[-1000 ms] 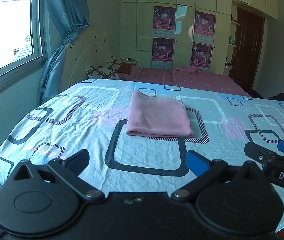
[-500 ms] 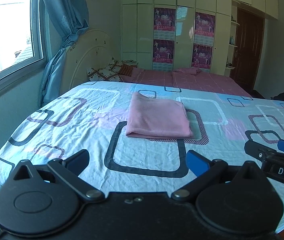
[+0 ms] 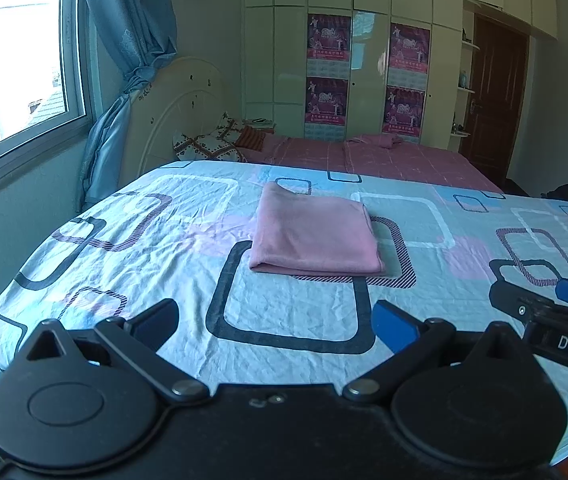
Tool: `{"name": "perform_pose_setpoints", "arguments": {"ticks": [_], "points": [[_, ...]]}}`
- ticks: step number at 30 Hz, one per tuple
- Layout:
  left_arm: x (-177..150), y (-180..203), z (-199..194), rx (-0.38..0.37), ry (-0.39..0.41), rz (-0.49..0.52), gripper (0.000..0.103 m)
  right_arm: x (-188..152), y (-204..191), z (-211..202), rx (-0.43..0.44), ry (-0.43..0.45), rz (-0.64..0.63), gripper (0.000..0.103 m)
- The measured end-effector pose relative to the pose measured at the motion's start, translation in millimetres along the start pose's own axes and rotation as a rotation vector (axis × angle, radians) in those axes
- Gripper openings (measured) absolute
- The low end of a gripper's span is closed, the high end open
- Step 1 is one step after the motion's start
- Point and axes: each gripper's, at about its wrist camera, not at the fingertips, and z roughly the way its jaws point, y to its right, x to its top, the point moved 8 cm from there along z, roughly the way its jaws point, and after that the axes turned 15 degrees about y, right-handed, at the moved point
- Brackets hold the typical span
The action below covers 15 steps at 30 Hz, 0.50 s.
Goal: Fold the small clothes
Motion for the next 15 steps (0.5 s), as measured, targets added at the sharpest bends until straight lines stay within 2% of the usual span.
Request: {"name": "perform_pose_setpoints", "arguments": {"ticks": [15], "points": [[0.0, 0.6, 0.8, 0.0, -0.001, 0.001, 0.102, -0.1, 0.6, 0.5, 0.004, -0.001, -0.001, 0.092]]}}
